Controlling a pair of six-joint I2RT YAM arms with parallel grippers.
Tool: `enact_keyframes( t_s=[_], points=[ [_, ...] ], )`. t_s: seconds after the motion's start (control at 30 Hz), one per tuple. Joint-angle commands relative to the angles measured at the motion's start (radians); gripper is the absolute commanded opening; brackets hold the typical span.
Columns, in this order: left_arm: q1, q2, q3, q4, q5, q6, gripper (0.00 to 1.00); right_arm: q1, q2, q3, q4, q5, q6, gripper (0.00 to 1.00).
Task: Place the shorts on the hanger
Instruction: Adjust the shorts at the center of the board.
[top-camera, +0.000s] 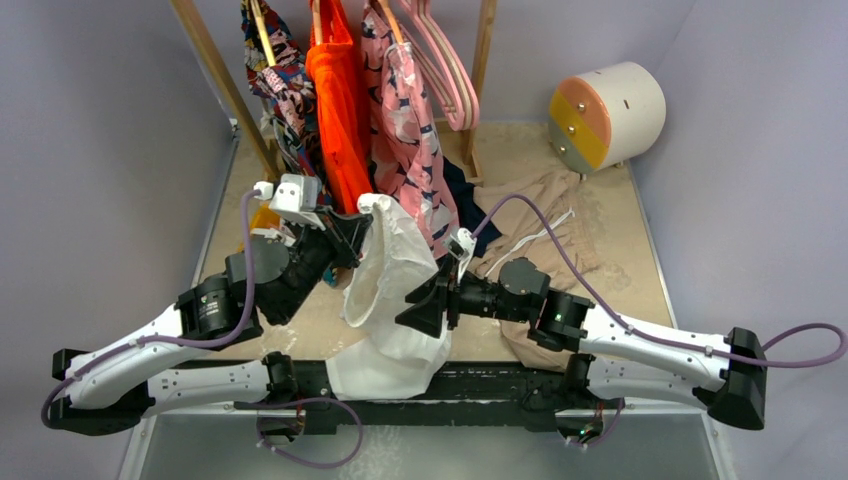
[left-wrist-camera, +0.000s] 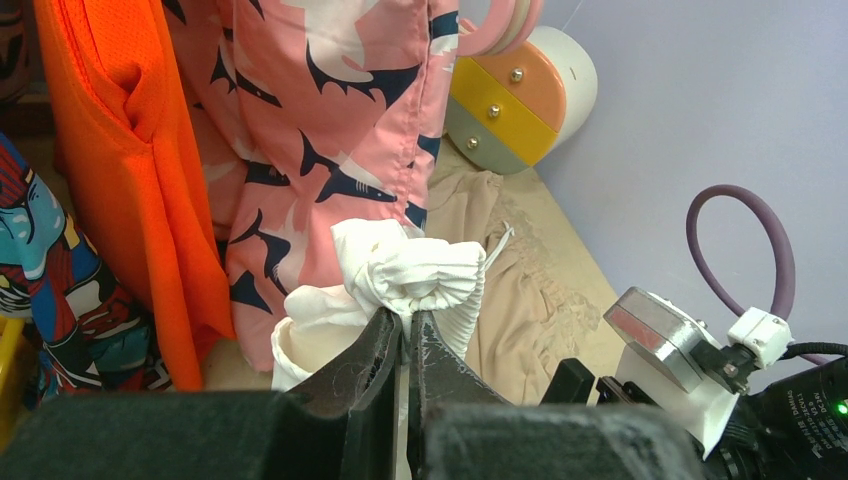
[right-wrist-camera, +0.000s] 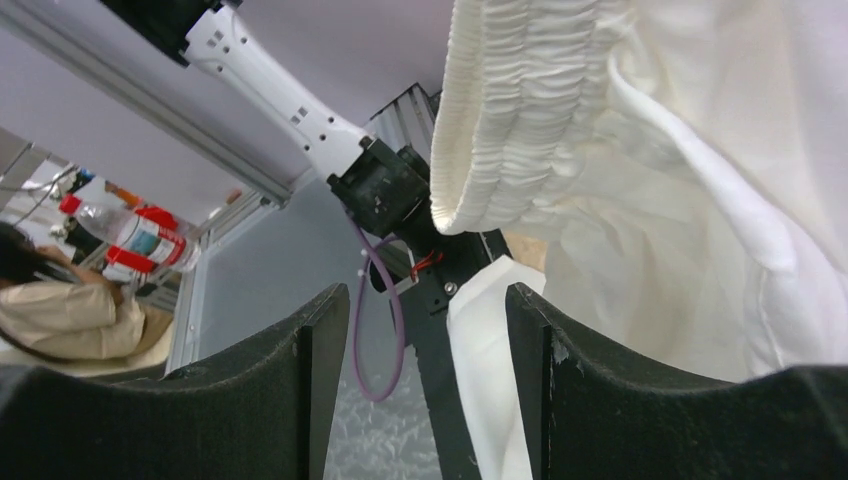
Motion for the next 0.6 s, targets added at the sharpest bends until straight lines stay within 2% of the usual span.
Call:
enact_keyframes(
  t_s=[0.0, 0.37, 0.57],
  points=[
    [-0.003, 0.003, 0.013, 0.071, -0.020, -0.011, 0.00, 0.011, 0.029, 0.059, 0.072, 0.139, 0.054, 0.61],
    [-0.002, 0.027, 0.013, 0.103, -0.002, -0.001, 0.00, 0.020, 0.186, 0.182, -0.010, 0.222, 0.110, 0.64],
    [-0.002, 0.017, 0.012, 0.098, 0.000, -0.002, 0.00, 0.027, 0.248, 0.229, -0.121, 0.320, 0.147, 0.62]
  ],
)
